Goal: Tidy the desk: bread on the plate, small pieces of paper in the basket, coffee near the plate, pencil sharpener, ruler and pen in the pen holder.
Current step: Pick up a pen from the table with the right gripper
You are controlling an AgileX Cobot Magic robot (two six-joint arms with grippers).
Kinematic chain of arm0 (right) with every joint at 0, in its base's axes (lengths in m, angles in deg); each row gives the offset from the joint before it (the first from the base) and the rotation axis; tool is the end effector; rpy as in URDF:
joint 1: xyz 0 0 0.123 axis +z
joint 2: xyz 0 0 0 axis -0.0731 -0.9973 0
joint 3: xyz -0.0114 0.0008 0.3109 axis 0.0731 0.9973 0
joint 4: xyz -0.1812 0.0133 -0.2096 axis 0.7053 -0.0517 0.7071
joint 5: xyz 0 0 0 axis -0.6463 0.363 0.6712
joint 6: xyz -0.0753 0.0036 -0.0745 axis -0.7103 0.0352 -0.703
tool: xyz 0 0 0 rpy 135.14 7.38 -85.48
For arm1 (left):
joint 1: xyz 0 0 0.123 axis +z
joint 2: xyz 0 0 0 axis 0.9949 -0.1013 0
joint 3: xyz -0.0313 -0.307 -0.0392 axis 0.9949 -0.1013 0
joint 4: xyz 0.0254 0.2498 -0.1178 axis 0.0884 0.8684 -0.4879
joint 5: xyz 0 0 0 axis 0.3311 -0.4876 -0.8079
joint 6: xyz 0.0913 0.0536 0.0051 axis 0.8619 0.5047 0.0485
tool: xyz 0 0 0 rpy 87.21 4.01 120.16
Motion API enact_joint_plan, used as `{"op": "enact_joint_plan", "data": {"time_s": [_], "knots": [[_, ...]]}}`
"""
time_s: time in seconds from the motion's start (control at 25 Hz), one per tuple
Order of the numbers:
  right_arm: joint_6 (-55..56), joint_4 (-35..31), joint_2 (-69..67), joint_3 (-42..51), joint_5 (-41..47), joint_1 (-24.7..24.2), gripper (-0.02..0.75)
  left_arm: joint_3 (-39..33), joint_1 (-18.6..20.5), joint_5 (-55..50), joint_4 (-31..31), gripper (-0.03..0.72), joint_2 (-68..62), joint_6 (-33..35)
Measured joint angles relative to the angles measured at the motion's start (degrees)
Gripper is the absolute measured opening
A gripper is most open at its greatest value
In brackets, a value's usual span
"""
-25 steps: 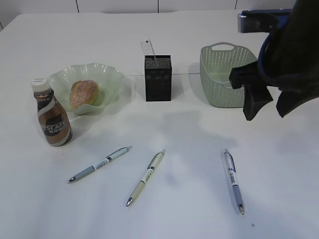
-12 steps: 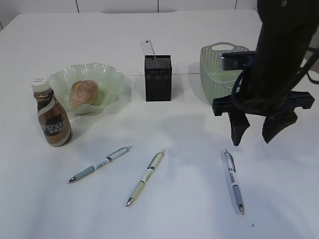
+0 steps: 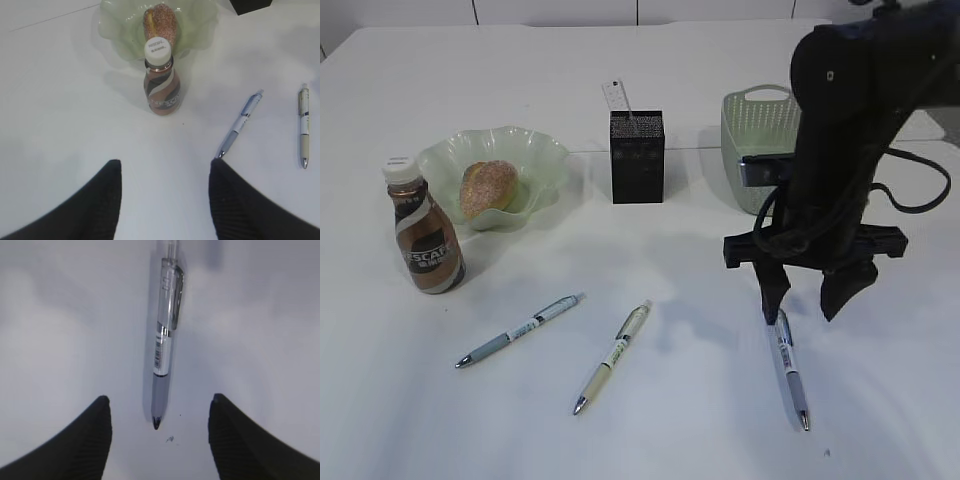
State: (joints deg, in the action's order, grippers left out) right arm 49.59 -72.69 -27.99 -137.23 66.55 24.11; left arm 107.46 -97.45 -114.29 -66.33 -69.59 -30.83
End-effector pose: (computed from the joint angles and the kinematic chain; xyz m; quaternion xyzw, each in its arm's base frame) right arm 0.3636 0.1336 0.1946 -0.0034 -0.9995 0.0021 0.0301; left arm 0.1961 -0.0440 0.3847 0.1190 0.9162 -0.0284 0.3816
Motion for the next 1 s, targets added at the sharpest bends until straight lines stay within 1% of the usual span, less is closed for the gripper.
{"op": "enact_joint_plan", "data": {"time_s": [0.28, 0.6, 1.0], "knots": [[0.0, 0.0, -3.9, 0.0, -2.8, 0.0, 0.479, 0.0, 0.0, -0.1, 0.0, 0.394, 0.0, 0.0], [0.0, -0.1, -8.6, 0.0, -3.2, 0.0, 0.479, 0.0, 0.0, -0.3, 0.0, 0.394, 0.0, 0.0], [0.1, -0.3, -11.2, 0.0, -4.3, 0.0, 0.479, 0.0, 0.0, -0.3, 0.3, 0.394, 0.0, 0.0]]}}
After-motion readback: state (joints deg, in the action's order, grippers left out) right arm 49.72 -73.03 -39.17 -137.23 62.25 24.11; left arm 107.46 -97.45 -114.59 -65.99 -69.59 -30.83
